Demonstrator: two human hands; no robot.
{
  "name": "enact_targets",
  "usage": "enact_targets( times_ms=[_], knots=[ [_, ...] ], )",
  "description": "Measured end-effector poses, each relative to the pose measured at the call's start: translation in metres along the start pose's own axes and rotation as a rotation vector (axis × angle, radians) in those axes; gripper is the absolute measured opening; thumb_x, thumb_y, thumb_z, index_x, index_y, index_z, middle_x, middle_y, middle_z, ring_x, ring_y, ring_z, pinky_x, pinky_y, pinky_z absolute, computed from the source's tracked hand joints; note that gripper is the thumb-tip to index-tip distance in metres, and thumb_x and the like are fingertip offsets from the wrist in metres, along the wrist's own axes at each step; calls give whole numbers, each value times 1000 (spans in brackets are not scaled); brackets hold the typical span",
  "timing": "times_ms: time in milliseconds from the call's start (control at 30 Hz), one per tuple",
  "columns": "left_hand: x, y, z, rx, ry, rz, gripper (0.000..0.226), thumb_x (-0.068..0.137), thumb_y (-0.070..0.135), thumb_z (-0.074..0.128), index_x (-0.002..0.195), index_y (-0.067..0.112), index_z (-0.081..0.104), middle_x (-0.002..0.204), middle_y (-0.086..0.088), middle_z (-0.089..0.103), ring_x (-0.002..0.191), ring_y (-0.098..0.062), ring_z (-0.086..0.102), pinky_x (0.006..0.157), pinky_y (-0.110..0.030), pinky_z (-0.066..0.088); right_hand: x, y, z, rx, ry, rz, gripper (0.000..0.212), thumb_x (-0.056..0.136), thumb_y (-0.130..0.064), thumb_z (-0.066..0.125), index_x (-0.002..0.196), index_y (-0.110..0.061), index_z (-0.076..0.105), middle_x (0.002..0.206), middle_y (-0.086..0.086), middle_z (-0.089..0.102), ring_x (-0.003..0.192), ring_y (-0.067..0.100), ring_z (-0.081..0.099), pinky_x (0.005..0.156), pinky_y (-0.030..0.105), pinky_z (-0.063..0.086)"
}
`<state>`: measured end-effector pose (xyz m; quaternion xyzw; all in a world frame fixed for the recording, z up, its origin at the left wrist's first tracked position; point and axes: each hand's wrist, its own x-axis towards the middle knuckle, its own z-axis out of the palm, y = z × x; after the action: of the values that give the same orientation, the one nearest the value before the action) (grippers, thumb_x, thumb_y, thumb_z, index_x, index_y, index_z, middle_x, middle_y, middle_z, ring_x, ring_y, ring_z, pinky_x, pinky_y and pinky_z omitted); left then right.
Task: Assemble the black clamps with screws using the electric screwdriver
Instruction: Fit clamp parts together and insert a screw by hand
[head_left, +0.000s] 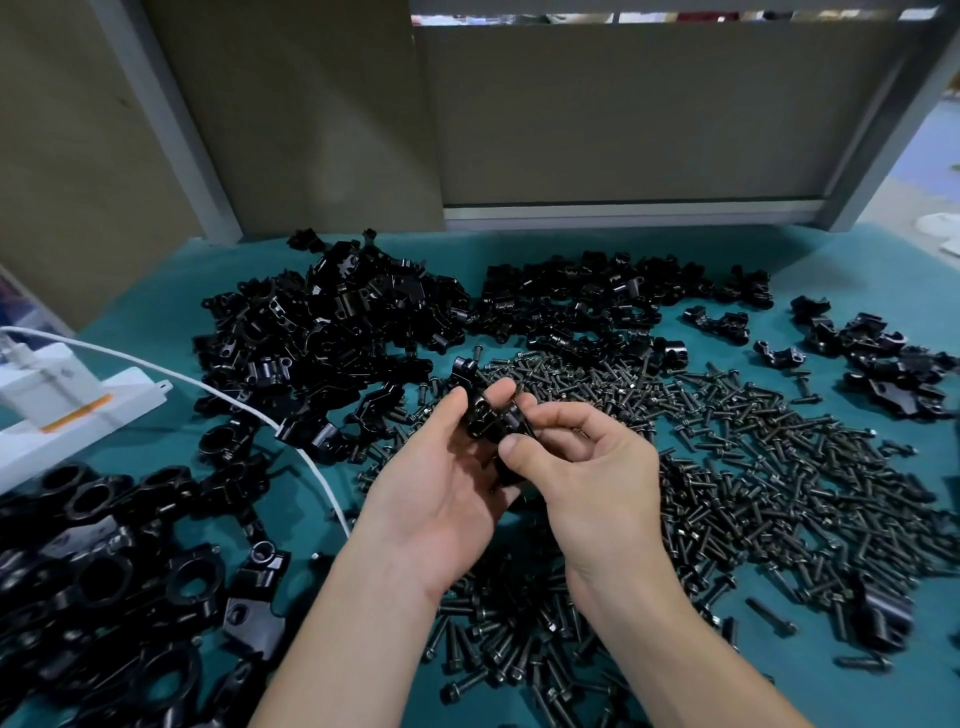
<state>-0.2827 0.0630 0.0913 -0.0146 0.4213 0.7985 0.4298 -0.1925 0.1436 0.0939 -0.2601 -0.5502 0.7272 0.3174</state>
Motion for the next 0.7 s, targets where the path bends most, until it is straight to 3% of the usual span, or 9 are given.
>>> enact_targets(
  times_ms=[200, 300, 400, 467, 567, 700],
  knots=[
    [2, 2, -2, -13, -10, 4, 50, 107, 44, 47, 98, 13, 85, 119, -12, 77, 100, -26, 77, 88, -42, 61, 1, 3, -1, -10, -37, 59, 27, 76, 8, 84, 87, -14, 75, 94, -1, 81, 85, 12, 78, 74, 22, 60],
    [3, 1, -2, -5, 11, -8, 48, 106, 42, 49, 98, 12, 86, 115, -12, 78, 94, -27, 77, 95, -47, 59, 4, 4, -3, -36, -43, 80, 20, 79, 1, 85, 87, -15, 75, 89, 1, 81, 78, 10, 77, 68, 17, 56],
    [4, -1, -2, 0, 47, -27, 48, 107, 40, 50, 94, 11, 86, 113, -13, 78, 95, -31, 78, 86, -48, 62, 7, 3, -5, -68, -64, 124, 8, 88, -7, 79, 86, -14, 77, 88, 5, 81, 79, 14, 77, 68, 21, 57],
    [5, 0, -3, -31, 69, -35, 49, 107, 40, 50, 92, 9, 86, 112, -13, 78, 92, -29, 79, 81, -43, 59, 9, 0, -7, -2, -124, 187, 17, 98, -10, 67, 88, -13, 80, 96, 5, 81, 86, 17, 78, 74, 30, 62],
    [5, 4, -4, -71, 83, -32, 52, 108, 40, 49, 90, 9, 86, 111, -13, 78, 90, -28, 78, 86, -42, 55, 9, -7, -14, 134, -242, 302, 33, 102, -5, 51, 99, -14, 83, 105, 13, 79, 100, 24, 77, 85, 39, 64],
    [3, 5, -4, -126, 72, -32, 54, 107, 42, 49, 89, 7, 86, 114, -13, 78, 95, -28, 78, 95, -44, 56, 9, -10, -18, 140, -315, 318, 26, 95, 6, 59, 112, -7, 75, 110, 15, 78, 101, 26, 76, 82, 40, 64]
  ],
)
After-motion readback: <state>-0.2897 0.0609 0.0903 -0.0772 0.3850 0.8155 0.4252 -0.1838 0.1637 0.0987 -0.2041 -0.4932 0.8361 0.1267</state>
